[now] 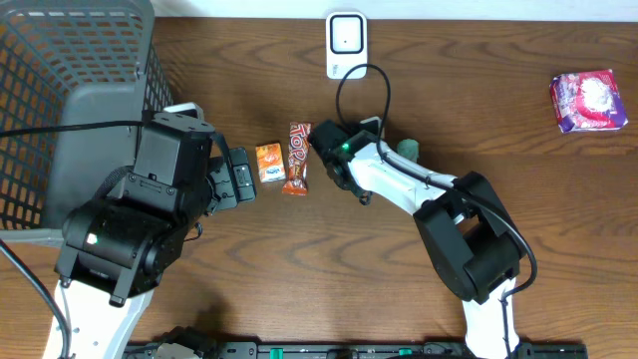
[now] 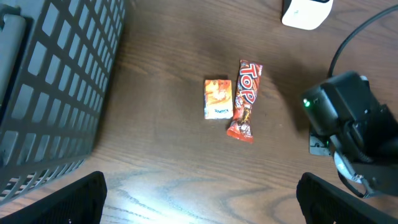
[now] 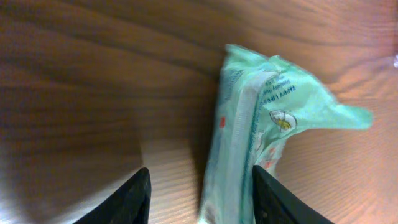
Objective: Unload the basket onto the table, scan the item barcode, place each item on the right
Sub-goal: 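Lift the mint-green packet and hold it before the white scanner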
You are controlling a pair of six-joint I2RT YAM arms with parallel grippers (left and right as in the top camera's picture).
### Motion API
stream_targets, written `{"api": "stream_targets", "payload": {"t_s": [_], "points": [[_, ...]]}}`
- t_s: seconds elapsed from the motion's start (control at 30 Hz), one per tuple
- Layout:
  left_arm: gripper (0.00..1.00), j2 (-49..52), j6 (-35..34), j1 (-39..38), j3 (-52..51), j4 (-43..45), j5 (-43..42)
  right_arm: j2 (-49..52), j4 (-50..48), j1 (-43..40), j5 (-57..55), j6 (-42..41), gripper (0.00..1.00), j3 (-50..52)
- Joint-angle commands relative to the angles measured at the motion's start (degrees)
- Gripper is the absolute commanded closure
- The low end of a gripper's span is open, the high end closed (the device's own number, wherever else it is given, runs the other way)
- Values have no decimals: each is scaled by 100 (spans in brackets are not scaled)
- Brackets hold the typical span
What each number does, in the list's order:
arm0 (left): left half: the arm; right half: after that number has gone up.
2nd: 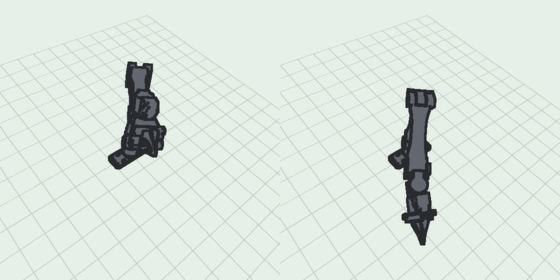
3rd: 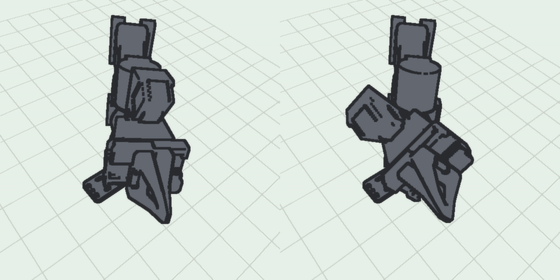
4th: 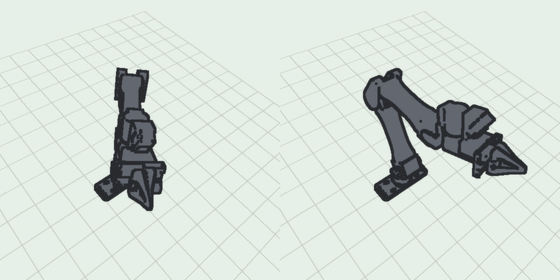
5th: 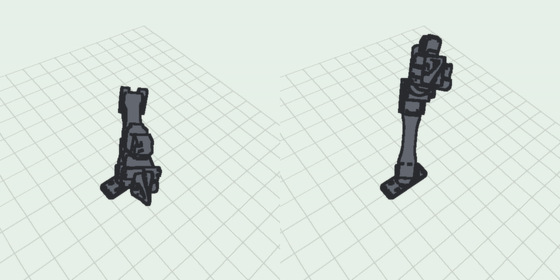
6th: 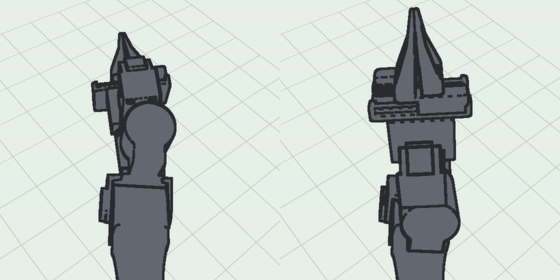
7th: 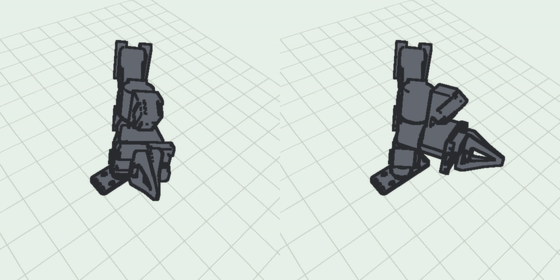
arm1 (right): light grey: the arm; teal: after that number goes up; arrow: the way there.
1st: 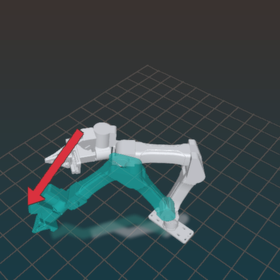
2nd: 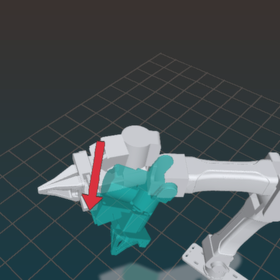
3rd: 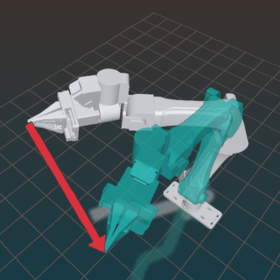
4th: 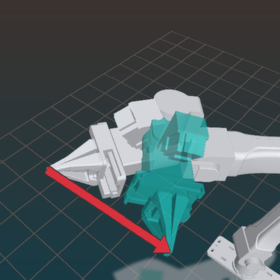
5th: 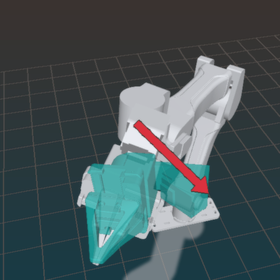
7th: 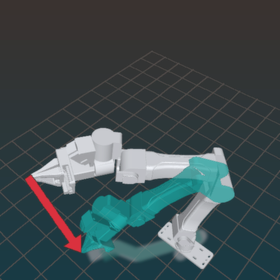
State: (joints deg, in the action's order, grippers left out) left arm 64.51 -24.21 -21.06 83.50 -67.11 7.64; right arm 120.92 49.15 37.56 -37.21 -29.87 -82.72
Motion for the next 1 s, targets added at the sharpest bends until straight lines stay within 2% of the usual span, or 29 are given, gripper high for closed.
{"api": "stream_targets", "payload": {"t_s": [0.0, 0.17, 0.23, 0.3, 0.37, 0.43, 0.5, 0.83, 0.97], "points": [[2, -11, -11, 13, 20, -15, 31, -81, 269, -140, 673, 37, 52, -743], [2, -11, -11, 13, 20, -15, 31, -125, 1075, -649, 2044, 1060, 45, -2188], [2, -11, -11, 13, 20, -15, 31, -125, 1458, -955, 2830, 1377, 36, -2712], [2, -11, -9, 13, 20, -15, 31, -125, 1978, -1408, 3383, 1429, 21, -3045], [2, -11, -11, 13, 20, -15, 31, -122, 2240, -1727, 3829, 1670, 19, -3051], [2, -11, -9, 13, 20, -13, 31, -101, 2428, -1998, 4172, 1731, 22, -2966], [2, -11, -11, 13, 20, -15, 31, -101, 2472, -2210, 4470, 1731, 31, -2743], [2, -11, -11, 13, 20, -15, 31, -101, 1137, -2194, 4723, 1652, 36, -966], [2, -11, -11, 13, 20, -15, 31, -101, 564, -2063, 4721, 1408, 59, -476]]}}
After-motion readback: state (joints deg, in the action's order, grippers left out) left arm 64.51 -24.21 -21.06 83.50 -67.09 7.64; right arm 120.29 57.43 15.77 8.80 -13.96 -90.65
